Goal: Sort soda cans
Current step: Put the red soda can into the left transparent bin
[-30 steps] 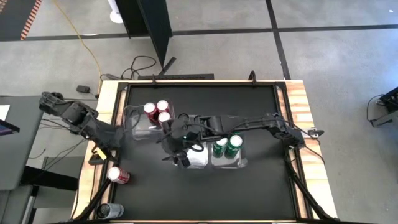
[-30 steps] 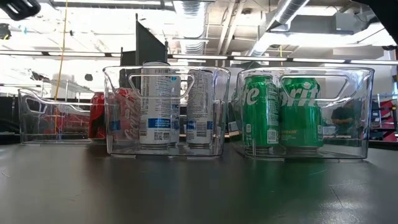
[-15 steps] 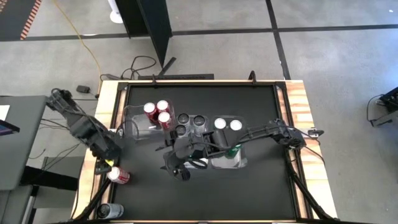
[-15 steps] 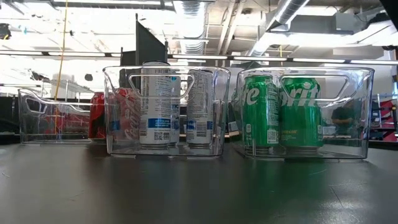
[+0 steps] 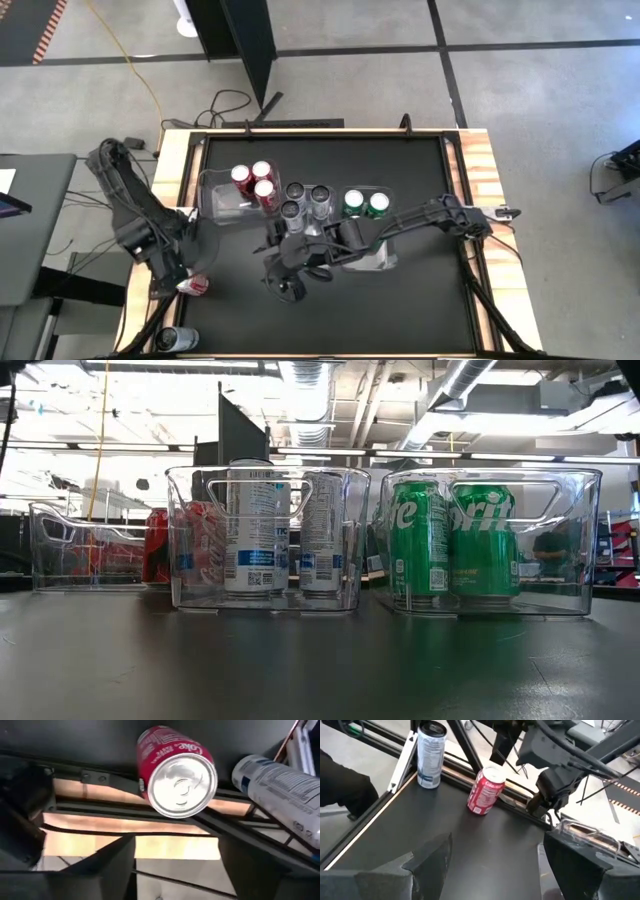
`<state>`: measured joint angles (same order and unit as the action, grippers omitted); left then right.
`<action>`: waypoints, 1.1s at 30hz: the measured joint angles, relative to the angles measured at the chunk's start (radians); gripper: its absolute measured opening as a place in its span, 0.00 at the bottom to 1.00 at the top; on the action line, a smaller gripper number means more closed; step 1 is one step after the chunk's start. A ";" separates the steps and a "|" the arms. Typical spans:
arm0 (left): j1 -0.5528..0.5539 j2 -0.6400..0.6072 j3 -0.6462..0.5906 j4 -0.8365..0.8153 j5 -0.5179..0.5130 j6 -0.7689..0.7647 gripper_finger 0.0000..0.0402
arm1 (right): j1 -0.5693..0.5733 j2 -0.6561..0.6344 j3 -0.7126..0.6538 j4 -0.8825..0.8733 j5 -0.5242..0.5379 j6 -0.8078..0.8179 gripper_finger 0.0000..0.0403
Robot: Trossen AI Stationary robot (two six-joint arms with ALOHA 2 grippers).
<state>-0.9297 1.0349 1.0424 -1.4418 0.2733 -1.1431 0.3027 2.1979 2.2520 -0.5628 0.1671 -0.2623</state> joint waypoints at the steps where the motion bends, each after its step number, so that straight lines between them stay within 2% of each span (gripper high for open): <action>1: -0.010 0.000 0.000 0.002 -0.002 -0.021 0.73 | 0.004 0.000 0.000 0.000 0.000 0.000 0.82; 6: -0.057 0.000 0.000 -0.017 -0.046 -0.085 0.87 | 0.021 0.000 0.000 0.004 0.008 0.003 0.82; 11: -0.070 0.000 0.000 0.019 -0.129 -0.146 0.94 | 0.040 0.000 0.000 0.004 0.044 0.003 0.82; 17: -0.070 0.010 0.000 0.030 -0.218 -0.176 0.98 | 0.054 0.000 0.000 0.001 0.049 0.024 0.82; 33: -0.111 0.148 0.000 0.021 -0.212 -0.155 1.00 | 0.093 0.000 0.000 -0.011 0.070 0.046 0.82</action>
<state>-1.0409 1.1825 1.0420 -1.4212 0.0616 -1.2985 0.3953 2.1979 2.2520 -0.5735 0.2375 -0.2165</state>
